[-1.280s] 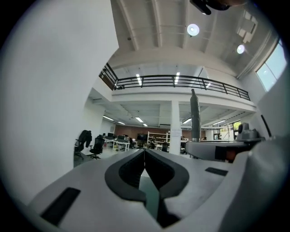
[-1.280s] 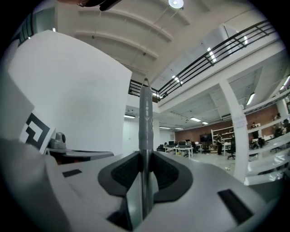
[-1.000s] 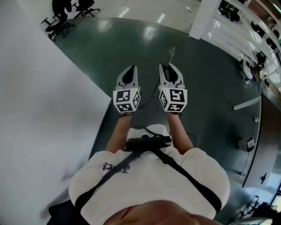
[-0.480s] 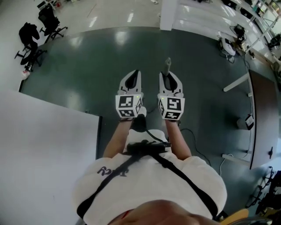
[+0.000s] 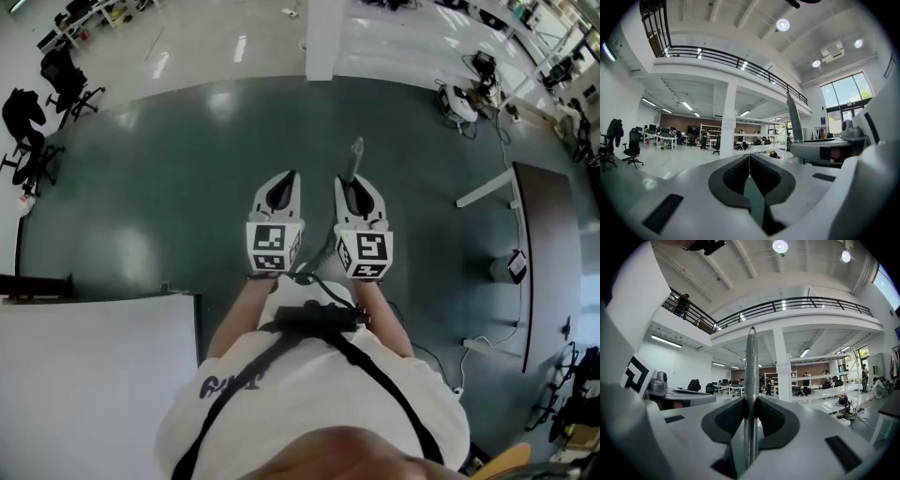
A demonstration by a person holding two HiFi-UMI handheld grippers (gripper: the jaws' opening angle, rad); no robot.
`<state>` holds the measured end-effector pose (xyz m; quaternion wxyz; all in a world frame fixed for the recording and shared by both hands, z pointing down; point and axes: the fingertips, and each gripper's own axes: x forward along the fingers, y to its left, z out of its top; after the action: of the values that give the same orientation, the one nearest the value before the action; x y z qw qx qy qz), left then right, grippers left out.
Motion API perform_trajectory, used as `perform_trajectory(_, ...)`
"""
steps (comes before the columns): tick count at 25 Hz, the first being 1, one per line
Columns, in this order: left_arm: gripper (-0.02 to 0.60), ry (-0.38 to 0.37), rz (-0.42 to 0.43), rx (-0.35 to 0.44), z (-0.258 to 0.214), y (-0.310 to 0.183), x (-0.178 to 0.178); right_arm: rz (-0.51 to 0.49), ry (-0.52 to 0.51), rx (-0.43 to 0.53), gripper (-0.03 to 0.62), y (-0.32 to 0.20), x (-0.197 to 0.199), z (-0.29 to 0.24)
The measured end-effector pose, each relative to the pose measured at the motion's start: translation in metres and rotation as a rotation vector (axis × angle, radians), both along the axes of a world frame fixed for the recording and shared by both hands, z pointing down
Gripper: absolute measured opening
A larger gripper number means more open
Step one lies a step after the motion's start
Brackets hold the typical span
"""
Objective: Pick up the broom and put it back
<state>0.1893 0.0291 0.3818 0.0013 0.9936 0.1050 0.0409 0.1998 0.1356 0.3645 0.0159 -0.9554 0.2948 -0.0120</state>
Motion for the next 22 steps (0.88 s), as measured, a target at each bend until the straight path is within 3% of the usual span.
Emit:
perform_trajectory(5,0.012,0.042,0.039,0.024,-0.003,-0.018,0.086,0.029,0.022,0.006,0.098,0.003,0.081,-0.007)
perform_trajectory(9,0.012,0.052,0.080,0.020,0.002,-0.001,0.157,0.057,0.049,0.001,0.098,0.019,0.152,-0.005)
perform_trajectory(13,0.012,0.029,0.127,0.053,0.012,0.017,0.199,0.055,0.012,-0.031,0.098,0.016,0.197,0.018)
perform_trajectory(22,0.012,-0.053,0.061,0.074,0.037,0.016,0.301,-0.011,-0.056,-0.004,0.098,0.031,0.305,0.031)
